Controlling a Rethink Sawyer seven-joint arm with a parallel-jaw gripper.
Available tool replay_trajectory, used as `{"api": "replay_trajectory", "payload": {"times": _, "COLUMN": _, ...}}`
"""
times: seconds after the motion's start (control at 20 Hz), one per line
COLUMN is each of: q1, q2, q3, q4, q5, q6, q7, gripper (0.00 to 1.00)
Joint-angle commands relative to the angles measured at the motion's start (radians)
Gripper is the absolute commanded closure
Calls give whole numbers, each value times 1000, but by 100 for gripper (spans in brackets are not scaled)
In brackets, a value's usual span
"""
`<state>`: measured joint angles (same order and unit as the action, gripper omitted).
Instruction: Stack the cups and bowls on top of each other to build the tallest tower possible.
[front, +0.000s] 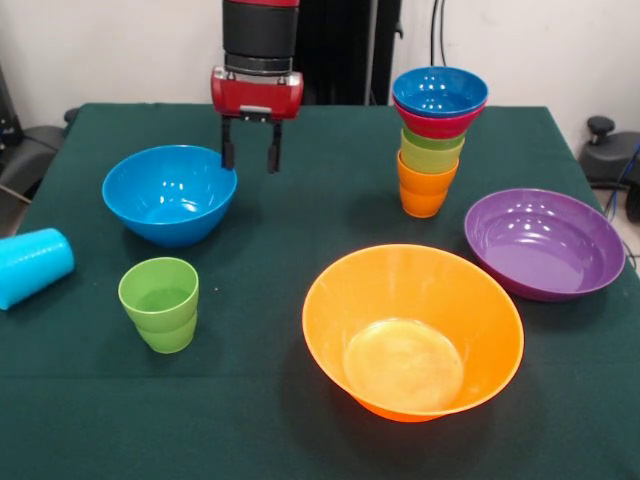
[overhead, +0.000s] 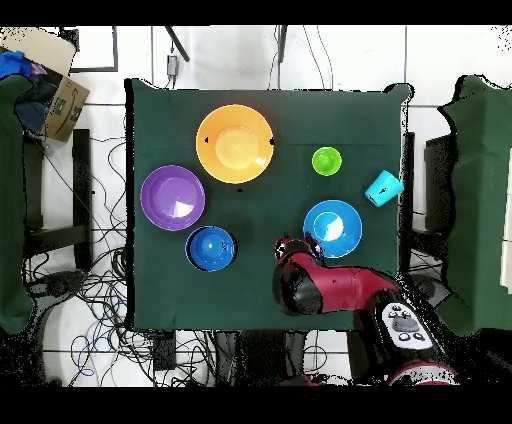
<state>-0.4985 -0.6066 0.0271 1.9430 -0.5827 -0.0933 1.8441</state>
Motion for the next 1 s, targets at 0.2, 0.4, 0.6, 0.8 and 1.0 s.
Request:
{"api": "replay_trajectory", "payload": {"times": 0.2, "q1": 29, "q2": 74, "q3": -38, "q4": -97, "q5": -45, "q6": -53, "q7": 65, "gripper": 0}}
{"api": "replay_trajectory", "payload": {"times": 0.4, "q1": 34, "q2": 81, "q3": -48, "q4": -102, "q5": -44, "q6": -63, "q7": 63, "gripper": 0}}
{"api": "replay_trajectory", "payload": {"times": 0.6, "q1": 36, "q2": 85, "q3": -55, "q4": -108, "q5": -46, "q6": -71, "q7": 60, "gripper": 0}}
{"api": "replay_trajectory", "payload": {"times": 0.8, "q1": 29, "q2": 95, "q3": -44, "q4": -108, "q5": -51, "q6": -87, "q7": 65, "gripper": 0}}
{"api": "replay_trajectory", "payload": {"times": 1.0, "q1": 24, "q2": 111, "q3": -39, "q4": -113, "q5": -51, "q6": -107, "q7": 72, "gripper": 0}}
